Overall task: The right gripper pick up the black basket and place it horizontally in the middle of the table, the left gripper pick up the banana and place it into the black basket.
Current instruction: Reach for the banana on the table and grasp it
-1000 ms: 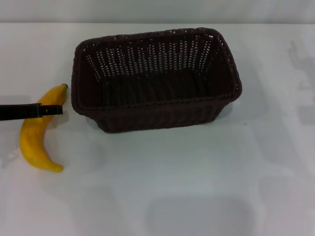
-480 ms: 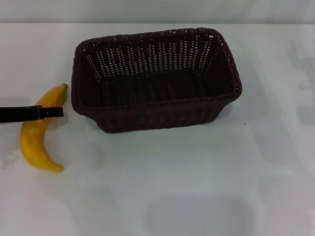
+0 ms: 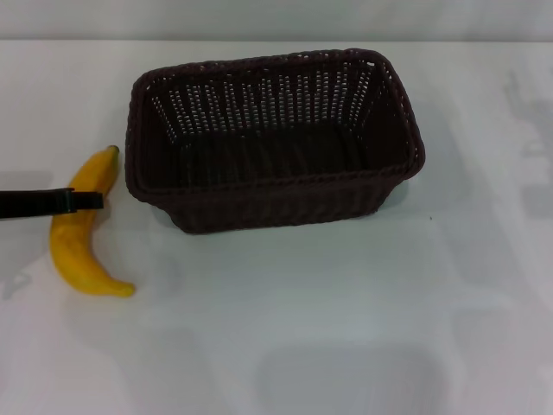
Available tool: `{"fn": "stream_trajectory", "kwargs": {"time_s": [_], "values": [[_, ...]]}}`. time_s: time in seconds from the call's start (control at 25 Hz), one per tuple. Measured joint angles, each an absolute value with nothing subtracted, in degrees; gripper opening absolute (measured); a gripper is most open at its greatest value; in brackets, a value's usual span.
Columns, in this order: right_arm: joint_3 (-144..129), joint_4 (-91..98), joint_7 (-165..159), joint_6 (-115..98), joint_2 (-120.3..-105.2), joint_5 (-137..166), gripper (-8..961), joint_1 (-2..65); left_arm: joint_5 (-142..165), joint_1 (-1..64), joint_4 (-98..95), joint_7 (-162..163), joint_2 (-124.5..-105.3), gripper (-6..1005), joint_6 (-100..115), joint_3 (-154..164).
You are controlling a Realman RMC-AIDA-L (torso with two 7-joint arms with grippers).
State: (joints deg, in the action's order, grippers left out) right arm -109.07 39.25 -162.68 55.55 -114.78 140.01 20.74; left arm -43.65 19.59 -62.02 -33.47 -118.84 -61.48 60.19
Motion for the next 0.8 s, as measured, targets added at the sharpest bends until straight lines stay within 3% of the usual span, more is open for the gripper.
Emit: {"fn": "stream_trajectory", "kwargs": {"time_s": [0.04,0.8], "values": [[-109.1,39.3,-162.7,55.6,-114.78,140.0,544,20.7,-43.7,19.6,-62.1,-33.3,-118.84,532,-61.4,60.2],[-108.7,39.4,-162.7,55.5,-114.91,141.3,535,20.7,-41.6,20.5,-62.5,-32.1,-118.77,517,-61.2,60.2]]}}
